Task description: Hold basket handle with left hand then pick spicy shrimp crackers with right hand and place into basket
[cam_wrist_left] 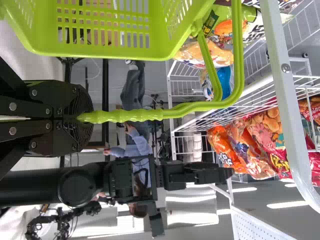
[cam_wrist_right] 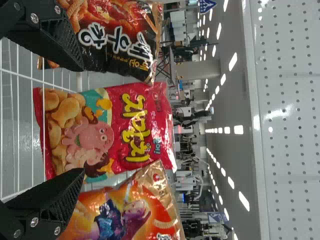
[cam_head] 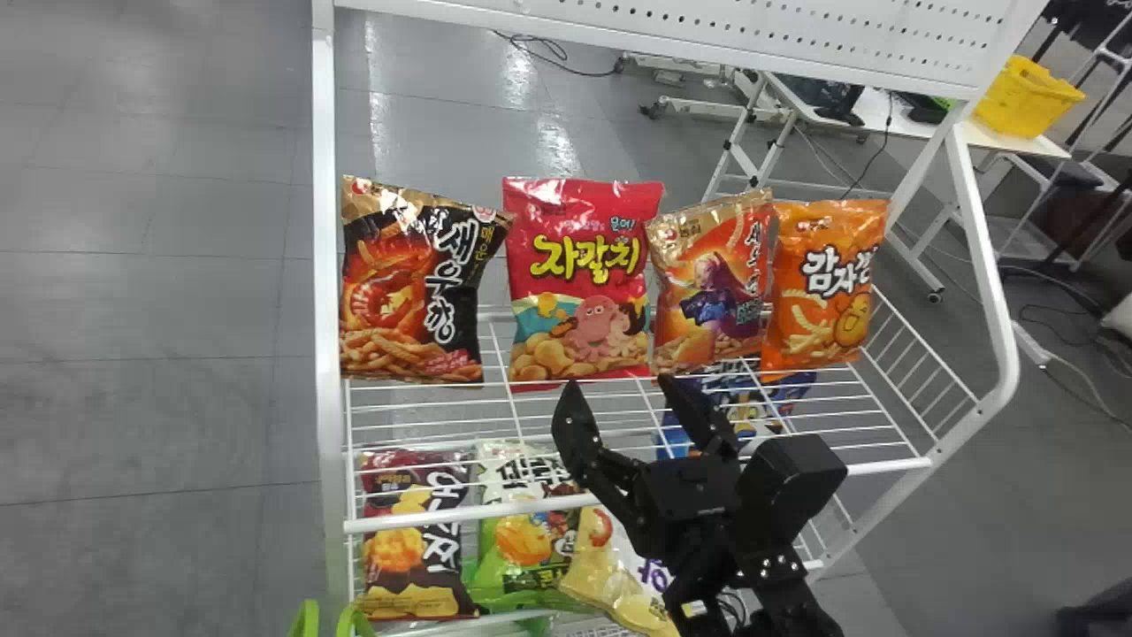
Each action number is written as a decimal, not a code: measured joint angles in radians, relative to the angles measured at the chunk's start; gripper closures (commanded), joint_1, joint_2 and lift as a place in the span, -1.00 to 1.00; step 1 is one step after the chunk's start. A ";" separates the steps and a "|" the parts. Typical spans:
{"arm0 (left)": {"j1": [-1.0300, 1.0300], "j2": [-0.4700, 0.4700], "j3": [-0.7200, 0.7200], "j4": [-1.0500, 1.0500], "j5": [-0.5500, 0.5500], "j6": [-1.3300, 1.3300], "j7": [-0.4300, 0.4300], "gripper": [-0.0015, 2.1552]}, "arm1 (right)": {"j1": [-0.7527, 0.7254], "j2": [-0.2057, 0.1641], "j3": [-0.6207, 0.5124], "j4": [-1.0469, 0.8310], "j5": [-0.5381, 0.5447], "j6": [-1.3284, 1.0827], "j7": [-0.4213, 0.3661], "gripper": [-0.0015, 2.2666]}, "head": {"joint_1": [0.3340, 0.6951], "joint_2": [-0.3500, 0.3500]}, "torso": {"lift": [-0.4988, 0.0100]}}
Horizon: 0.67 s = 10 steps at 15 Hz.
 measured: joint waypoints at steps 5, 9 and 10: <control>-0.003 0.000 0.001 -0.003 -0.002 0.000 0.007 0.68 | -0.121 0.050 0.105 0.059 0.074 0.072 -0.033 -0.92 | 1.00 -0.54 | 0.81; -0.006 0.000 0.002 -0.004 0.000 0.000 0.004 0.68 | -0.199 0.083 0.168 0.103 0.116 0.097 -0.058 -0.92 | 1.00 -0.34 | 0.81; -0.005 0.000 0.002 -0.004 0.001 0.000 0.002 0.68 | -0.225 0.085 0.185 0.115 0.119 0.111 -0.071 -0.92 | 1.00 -0.31 | 0.81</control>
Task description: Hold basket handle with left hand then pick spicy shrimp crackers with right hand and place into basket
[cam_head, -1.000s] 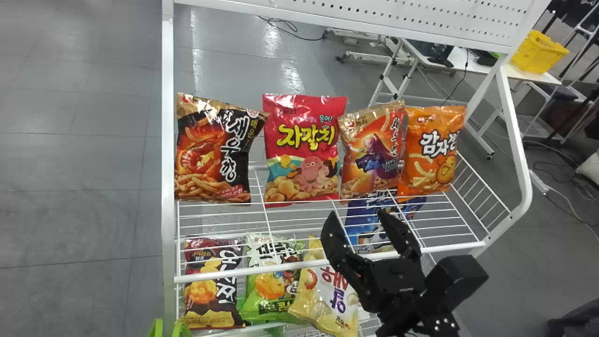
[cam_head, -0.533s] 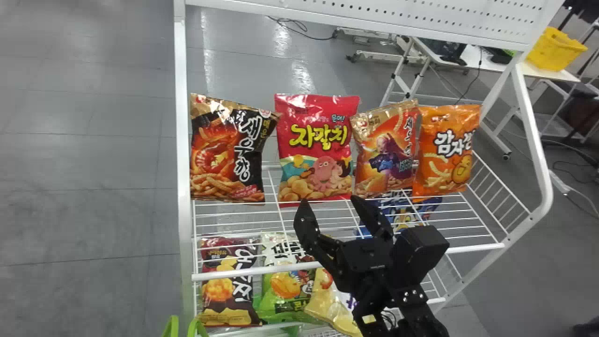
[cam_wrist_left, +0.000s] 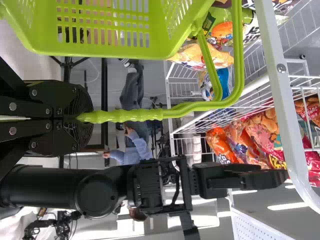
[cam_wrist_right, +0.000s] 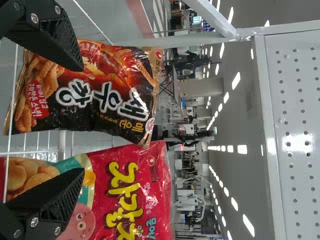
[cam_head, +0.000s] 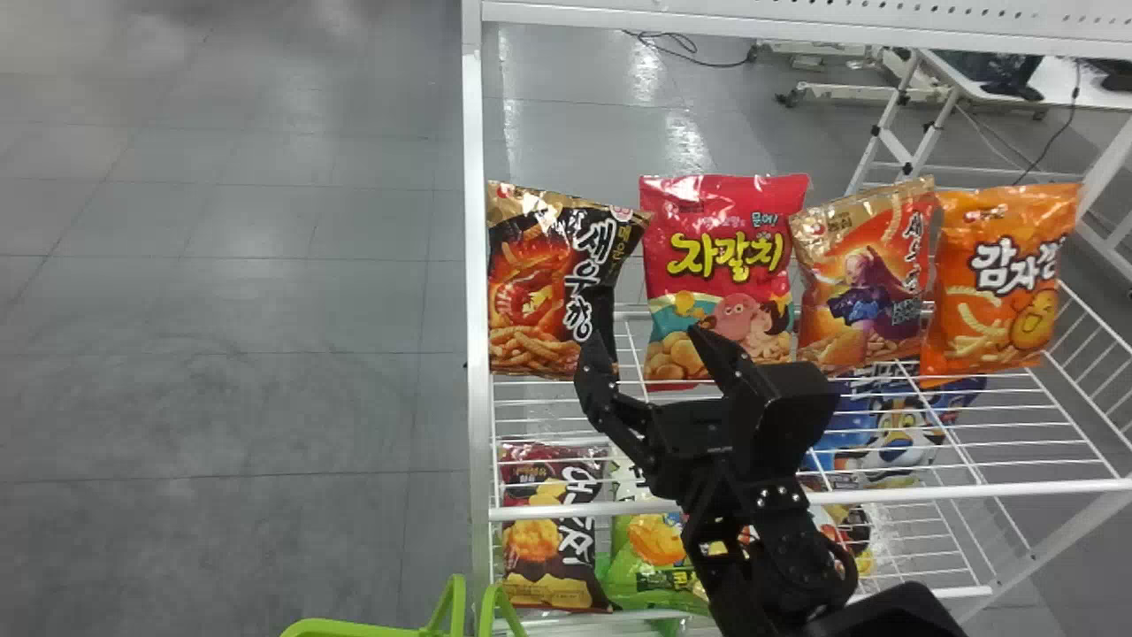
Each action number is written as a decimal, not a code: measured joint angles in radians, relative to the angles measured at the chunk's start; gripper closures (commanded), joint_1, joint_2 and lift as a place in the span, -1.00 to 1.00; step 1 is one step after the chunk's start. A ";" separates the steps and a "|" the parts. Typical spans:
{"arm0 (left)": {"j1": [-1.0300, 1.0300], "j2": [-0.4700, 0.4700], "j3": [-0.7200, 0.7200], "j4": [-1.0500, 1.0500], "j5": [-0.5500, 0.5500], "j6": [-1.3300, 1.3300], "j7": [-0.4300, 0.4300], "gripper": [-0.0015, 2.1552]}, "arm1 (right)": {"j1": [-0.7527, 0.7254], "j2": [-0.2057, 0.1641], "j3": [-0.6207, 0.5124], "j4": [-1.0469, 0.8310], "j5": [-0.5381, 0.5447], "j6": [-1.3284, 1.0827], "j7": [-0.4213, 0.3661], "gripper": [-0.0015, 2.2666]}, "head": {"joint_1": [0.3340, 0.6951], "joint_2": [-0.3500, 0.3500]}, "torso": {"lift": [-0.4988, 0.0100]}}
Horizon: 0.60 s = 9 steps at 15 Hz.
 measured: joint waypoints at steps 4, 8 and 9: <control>0.010 0.000 -0.015 0.000 0.001 0.000 -0.005 0.68 | -0.092 0.010 0.045 0.059 0.003 0.032 -0.031 -0.92 | 1.00 -0.22 | 0.81; 0.021 0.000 -0.018 -0.008 0.001 0.000 -0.006 0.68 | -0.156 0.018 0.062 0.114 0.001 0.044 -0.042 -0.91 | 1.00 -0.19 | 0.81; 0.023 0.000 -0.018 -0.011 0.001 0.000 -0.006 0.68 | -0.172 0.020 0.064 0.129 0.002 0.046 -0.044 -0.91 | 1.00 -0.18 | 0.81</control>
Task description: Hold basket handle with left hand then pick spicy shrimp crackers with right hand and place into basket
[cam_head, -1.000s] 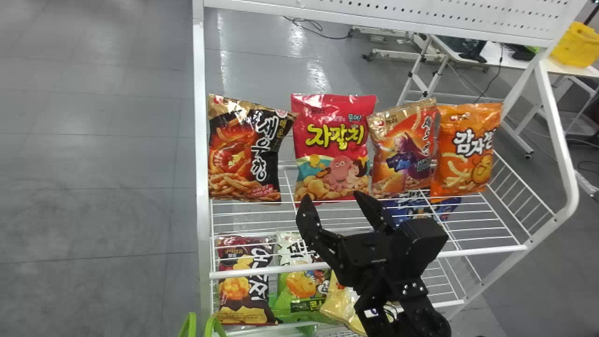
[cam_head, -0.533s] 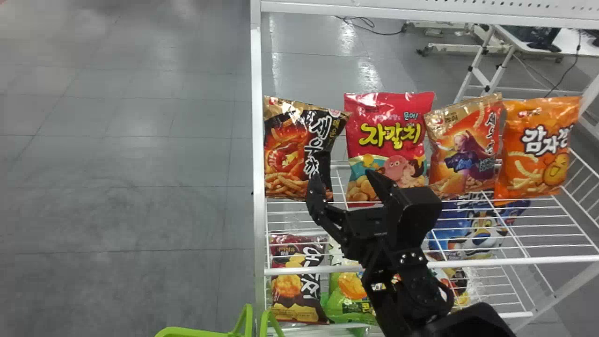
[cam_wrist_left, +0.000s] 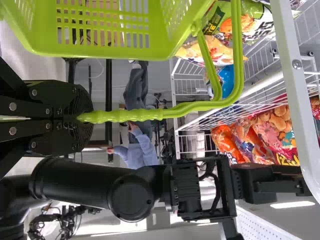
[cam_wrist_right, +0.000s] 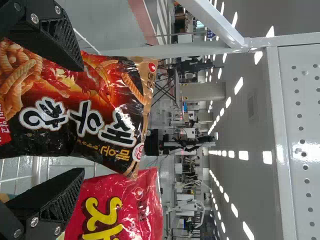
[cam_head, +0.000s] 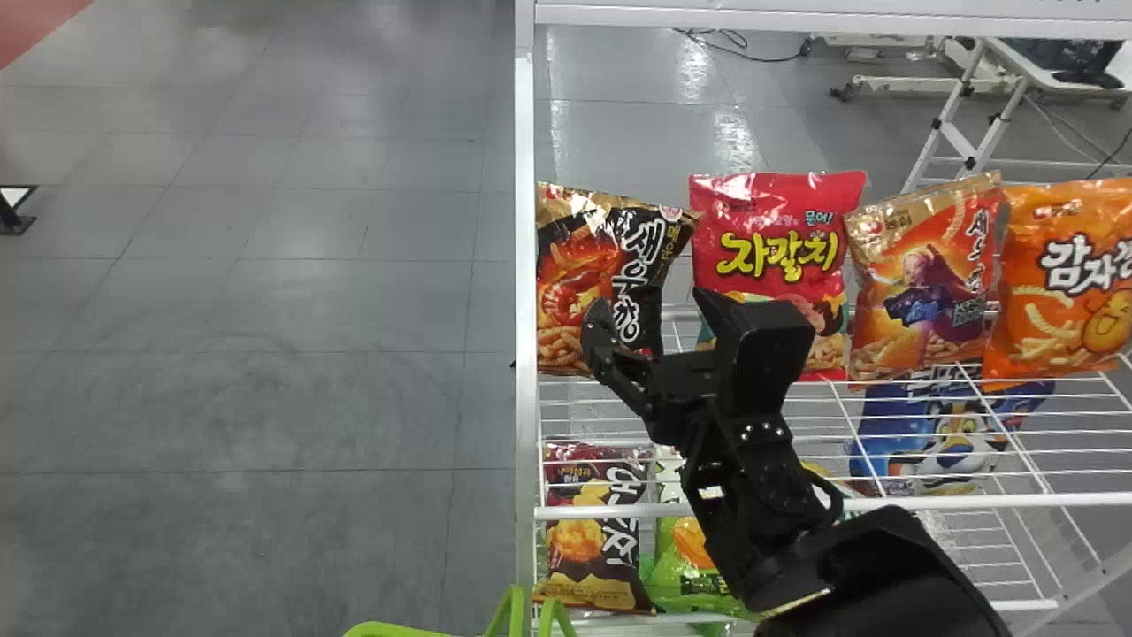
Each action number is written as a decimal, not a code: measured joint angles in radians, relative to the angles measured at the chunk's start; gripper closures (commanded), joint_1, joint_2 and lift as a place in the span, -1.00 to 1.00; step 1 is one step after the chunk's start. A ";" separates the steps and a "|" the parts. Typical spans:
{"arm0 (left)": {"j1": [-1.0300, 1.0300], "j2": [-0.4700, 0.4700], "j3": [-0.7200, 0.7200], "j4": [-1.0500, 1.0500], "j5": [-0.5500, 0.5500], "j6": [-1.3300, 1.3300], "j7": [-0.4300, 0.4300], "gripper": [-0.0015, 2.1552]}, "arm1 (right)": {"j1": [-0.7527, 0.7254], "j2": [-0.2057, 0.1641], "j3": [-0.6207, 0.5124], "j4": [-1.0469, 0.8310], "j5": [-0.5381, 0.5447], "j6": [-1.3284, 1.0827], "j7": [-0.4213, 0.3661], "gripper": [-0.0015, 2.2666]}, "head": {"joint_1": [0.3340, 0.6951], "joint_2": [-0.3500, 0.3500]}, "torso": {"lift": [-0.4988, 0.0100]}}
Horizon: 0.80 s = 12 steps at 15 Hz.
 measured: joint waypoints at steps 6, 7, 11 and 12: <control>0.004 0.000 0.002 -0.010 0.000 0.000 0.001 0.68 | -0.069 0.001 0.002 0.085 -0.015 0.006 0.000 -0.82 | 1.00 -0.17 | 0.81; 0.004 0.000 0.001 -0.012 0.000 0.000 0.003 0.68 | -0.075 0.001 0.002 0.093 -0.018 0.007 0.000 -0.82 | 1.00 -0.17 | 0.81; 0.003 0.000 -0.004 -0.013 0.000 0.000 0.005 0.68 | -0.096 0.013 0.008 0.116 -0.022 0.020 0.001 -0.81 | 1.00 -0.16 | 0.81; 0.003 0.000 -0.003 -0.013 0.000 0.000 0.002 0.68 | -0.101 0.017 0.012 0.120 -0.021 0.024 0.001 -0.81 | 1.00 -0.15 | 0.81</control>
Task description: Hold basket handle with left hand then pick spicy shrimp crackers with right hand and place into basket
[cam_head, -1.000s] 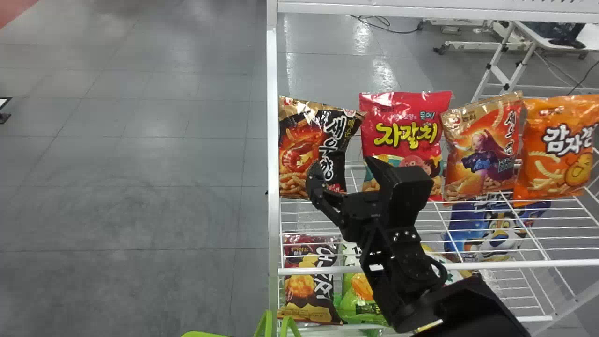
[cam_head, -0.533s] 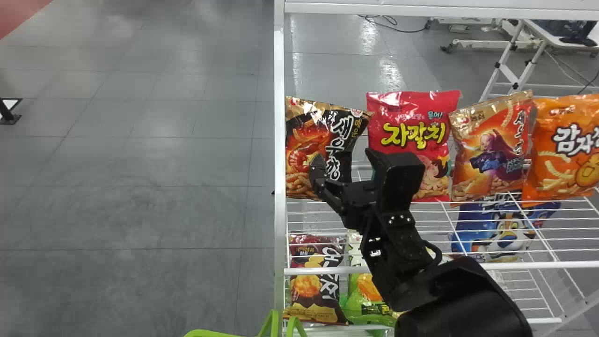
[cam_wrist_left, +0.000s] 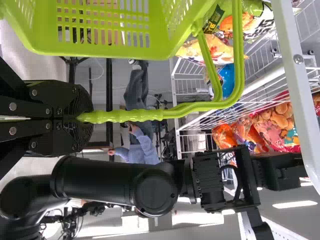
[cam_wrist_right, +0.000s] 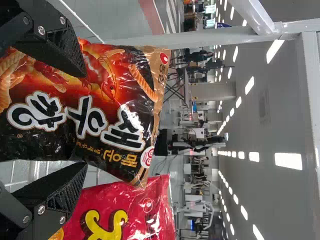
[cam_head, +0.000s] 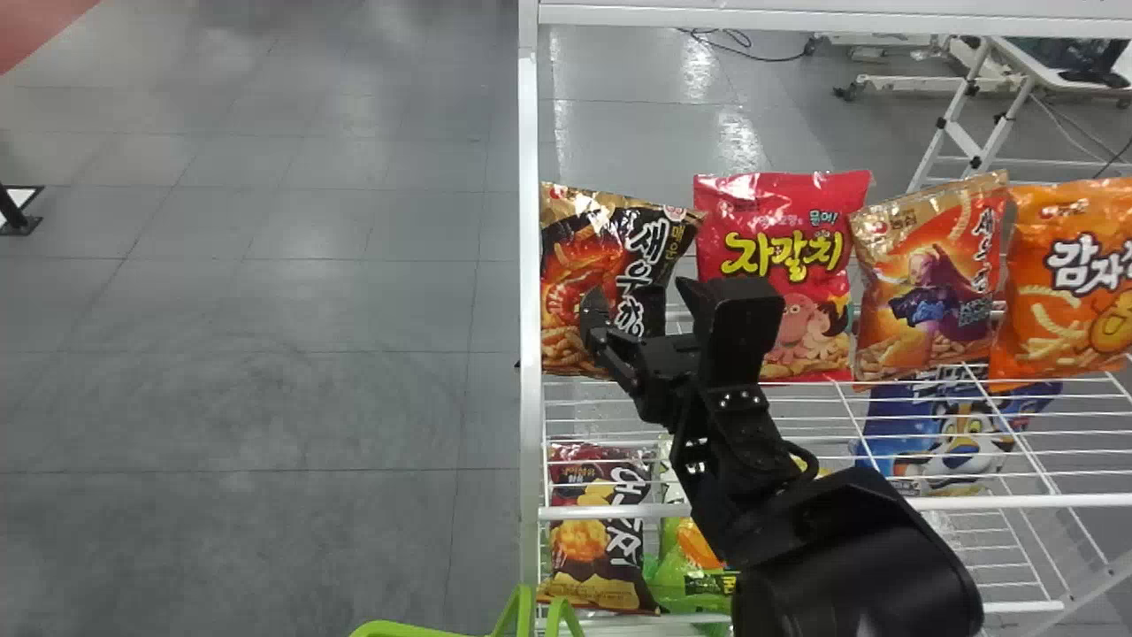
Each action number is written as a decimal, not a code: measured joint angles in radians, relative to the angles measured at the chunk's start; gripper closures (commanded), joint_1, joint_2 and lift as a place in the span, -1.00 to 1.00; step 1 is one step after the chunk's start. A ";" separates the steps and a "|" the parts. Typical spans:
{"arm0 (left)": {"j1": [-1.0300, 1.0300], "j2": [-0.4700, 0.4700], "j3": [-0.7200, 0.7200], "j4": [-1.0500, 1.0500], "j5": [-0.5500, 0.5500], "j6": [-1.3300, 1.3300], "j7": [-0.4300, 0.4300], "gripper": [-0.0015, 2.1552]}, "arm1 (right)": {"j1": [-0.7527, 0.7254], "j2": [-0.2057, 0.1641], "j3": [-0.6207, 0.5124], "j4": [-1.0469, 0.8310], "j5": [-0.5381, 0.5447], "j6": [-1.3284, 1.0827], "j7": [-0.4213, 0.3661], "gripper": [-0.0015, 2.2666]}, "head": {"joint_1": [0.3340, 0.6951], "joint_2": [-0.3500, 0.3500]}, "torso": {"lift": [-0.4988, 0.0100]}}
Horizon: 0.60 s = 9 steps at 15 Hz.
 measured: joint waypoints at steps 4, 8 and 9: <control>-0.001 0.000 0.006 0.000 0.000 0.000 -0.004 0.68 | -0.026 0.013 0.020 0.021 0.006 0.022 0.001 -0.75 | 1.00 -0.06 | 0.81; -0.002 0.000 0.006 0.001 0.001 0.000 -0.006 0.68 | -0.040 0.016 0.021 0.034 0.013 0.057 0.005 -0.45 | 1.00 -0.05 | 0.81; -0.002 0.000 0.006 0.001 0.001 0.000 -0.006 0.68 | -0.043 0.016 0.018 0.035 0.013 0.076 0.011 -0.26 | 1.00 -0.06 | 0.81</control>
